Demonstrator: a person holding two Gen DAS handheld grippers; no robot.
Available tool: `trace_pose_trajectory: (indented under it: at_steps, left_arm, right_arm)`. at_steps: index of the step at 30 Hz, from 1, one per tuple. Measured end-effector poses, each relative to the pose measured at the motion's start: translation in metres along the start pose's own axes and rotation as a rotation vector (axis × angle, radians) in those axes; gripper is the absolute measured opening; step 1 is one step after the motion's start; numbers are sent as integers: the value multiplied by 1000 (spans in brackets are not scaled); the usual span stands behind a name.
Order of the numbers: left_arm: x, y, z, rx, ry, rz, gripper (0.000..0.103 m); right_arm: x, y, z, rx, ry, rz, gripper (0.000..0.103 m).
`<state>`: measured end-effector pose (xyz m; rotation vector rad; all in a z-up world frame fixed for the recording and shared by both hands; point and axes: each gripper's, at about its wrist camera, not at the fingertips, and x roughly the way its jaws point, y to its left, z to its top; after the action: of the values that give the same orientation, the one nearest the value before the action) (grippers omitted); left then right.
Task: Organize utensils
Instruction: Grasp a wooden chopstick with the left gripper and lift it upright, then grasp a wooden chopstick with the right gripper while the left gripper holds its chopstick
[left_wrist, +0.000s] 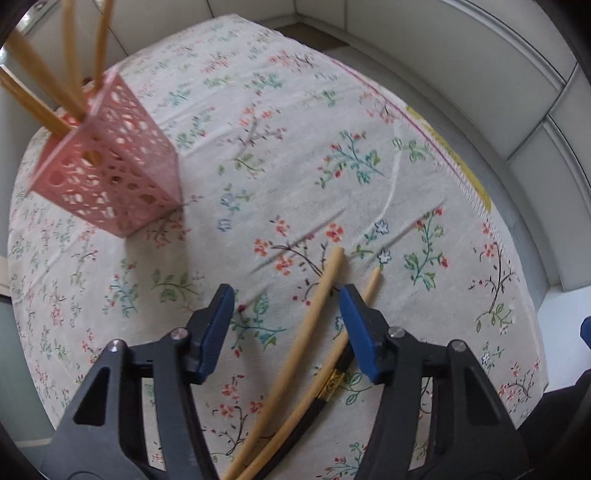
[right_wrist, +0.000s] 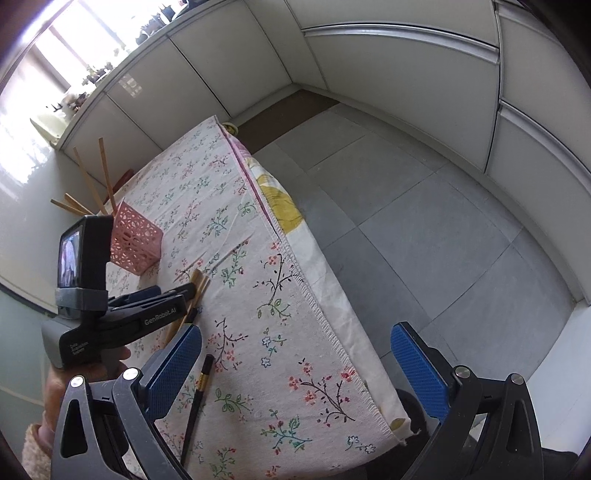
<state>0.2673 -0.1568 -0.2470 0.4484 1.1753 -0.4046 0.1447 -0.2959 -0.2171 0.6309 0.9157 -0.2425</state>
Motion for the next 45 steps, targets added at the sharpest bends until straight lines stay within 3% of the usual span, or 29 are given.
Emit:
trace_pose_trajectory:
  at_steps: [3, 5, 7, 9, 15, 23, 26, 31, 35, 37, 40, 41, 45]
  left_arm:
    - [1, 0, 4, 20, 13, -7, 60]
    - [4, 5, 8, 4, 40, -53, 55]
    - [7, 12, 12, -19, 62, -115, 40]
    - [7, 17, 12, -23, 55, -105, 12]
    - [-3, 42, -10, -49, -26, -50, 9]
    - [-64, 100, -48, -187, -199, 11, 8]
    - [-86, 121, -63, -239, -263, 13, 8]
    - [-117, 155, -83, -307, -358, 11, 8]
    - [-137, 164, -97, -346, -420, 7, 8]
    - [-146, 170, -106, -356, -440, 9, 8]
    - [-153, 176, -114, -377, -457, 8, 8]
    - [-155, 178, -116, -381, -457, 8, 8]
    - [-161, 185, -124, -405, -472, 11, 8]
  right_arm:
    - [3, 1, 0, -1, 13, -8, 103]
    - [5, 1, 1, 0, 19, -10, 103]
    - [7, 2, 1, 8, 26, -10, 103]
    - [11, 2, 2, 17, 40, -10, 103]
    - [25, 14, 12, 32, 71, -26, 103]
    - [73, 84, 36, -51, 152, -49, 102]
    - [98, 112, 42, -57, 197, -94, 100]
    - [141, 149, 28, -41, 317, -228, 80]
    - [156, 183, 12, -96, 266, -342, 76]
    - [159, 197, 10, -107, 244, -366, 63]
    - [165, 216, 9, -117, 245, -358, 17]
    - [167, 220, 8, -109, 257, -343, 10]
    - [166, 229, -3, -104, 243, -290, 6]
